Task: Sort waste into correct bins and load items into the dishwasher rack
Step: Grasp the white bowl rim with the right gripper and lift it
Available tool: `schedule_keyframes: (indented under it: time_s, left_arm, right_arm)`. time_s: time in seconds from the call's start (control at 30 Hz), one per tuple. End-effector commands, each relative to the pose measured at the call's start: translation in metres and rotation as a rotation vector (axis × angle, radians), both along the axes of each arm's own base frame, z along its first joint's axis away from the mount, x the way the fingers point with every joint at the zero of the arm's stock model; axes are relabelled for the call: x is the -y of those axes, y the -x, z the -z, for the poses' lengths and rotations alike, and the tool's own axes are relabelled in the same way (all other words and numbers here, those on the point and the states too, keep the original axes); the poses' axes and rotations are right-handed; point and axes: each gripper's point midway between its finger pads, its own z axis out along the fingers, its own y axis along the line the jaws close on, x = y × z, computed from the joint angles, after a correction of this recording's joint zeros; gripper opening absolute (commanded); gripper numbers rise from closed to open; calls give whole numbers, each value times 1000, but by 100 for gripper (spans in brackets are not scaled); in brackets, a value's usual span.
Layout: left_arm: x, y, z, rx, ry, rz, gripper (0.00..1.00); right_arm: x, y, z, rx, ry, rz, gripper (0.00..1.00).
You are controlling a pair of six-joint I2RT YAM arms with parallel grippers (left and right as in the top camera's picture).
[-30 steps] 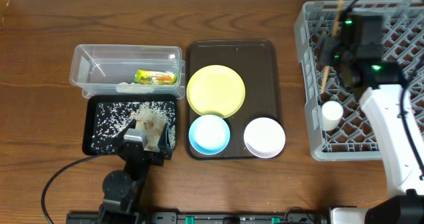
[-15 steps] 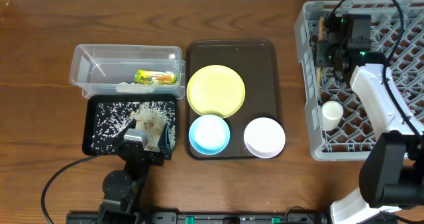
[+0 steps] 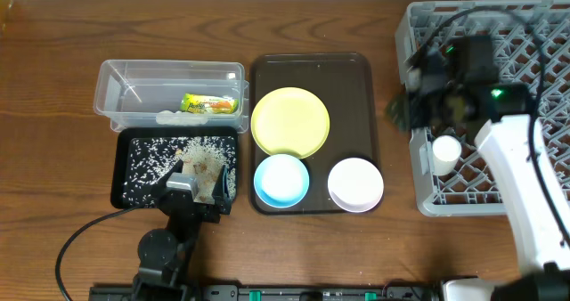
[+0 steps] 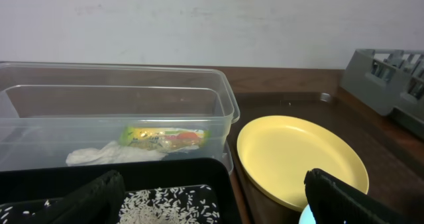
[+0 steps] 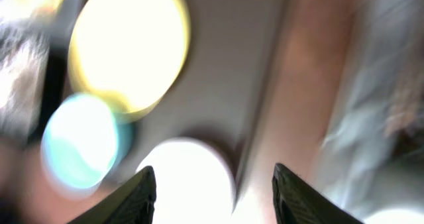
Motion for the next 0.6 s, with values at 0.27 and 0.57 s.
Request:
schedule_keyframes:
  time_s: [0.27, 0.57]
  left_arm:
    - [-1, 0, 15, -32, -15, -1, 89]
    - [-1, 0, 15, -33, -15, -1, 89]
  right_arm:
    - [2, 88, 98, -340, 308, 222, 53]
    - [0, 93, 147, -311, 264, 212, 39]
